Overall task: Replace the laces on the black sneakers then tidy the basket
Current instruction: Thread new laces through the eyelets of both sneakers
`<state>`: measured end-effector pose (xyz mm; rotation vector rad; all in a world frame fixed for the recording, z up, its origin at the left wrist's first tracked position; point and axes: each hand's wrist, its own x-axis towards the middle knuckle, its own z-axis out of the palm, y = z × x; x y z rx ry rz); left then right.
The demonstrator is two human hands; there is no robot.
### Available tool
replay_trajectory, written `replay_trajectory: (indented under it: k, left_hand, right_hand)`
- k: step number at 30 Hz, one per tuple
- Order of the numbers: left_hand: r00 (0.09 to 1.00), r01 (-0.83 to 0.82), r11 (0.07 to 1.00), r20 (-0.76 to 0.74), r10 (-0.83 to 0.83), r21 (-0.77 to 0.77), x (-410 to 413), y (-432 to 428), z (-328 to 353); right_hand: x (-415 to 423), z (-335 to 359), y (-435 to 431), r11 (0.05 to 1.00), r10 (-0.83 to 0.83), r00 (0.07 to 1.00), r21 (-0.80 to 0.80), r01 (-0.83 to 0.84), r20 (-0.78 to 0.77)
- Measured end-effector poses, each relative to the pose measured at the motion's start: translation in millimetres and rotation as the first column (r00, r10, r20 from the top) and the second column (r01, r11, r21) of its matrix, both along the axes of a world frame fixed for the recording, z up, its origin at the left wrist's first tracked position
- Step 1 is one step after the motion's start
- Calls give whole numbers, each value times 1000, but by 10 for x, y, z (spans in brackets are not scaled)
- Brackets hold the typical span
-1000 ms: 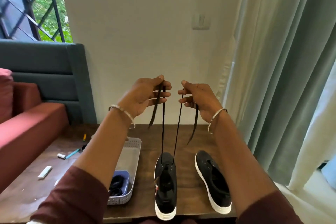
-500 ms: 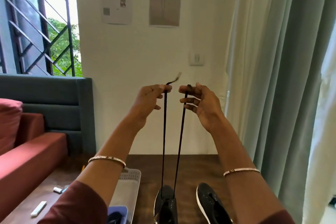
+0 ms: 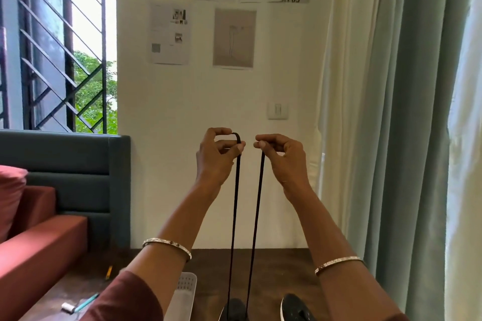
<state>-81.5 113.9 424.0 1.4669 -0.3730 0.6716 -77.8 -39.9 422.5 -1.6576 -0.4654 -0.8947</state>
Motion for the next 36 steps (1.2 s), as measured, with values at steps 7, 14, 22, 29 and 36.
replay_trajectory:
  k: [7, 14, 22, 29, 36]
  left_hand:
    - [998, -56, 998, 43, 54, 43, 64, 2, 8]
    - [994, -88, 994, 68, 84, 66, 62, -24, 9]
    - [991, -110, 990, 88, 102, 87, 84, -65, 26]
    - [967, -232, 967, -79, 241, 109, 293, 82, -411]
    - [839, -245, 830, -318, 441, 502, 601, 351, -1659]
  right_hand:
    - [44, 14, 94, 1000, 3, 999, 4, -3, 33]
    - [9, 43, 160, 998, 20, 1000, 54, -19, -8]
    - [48, 21, 155, 997, 21, 1000, 77, -19, -16]
    - [239, -419, -47, 988, -40, 993, 141, 57, -115]
    - [472, -1570, -355, 957, -261, 890, 22, 290, -373]
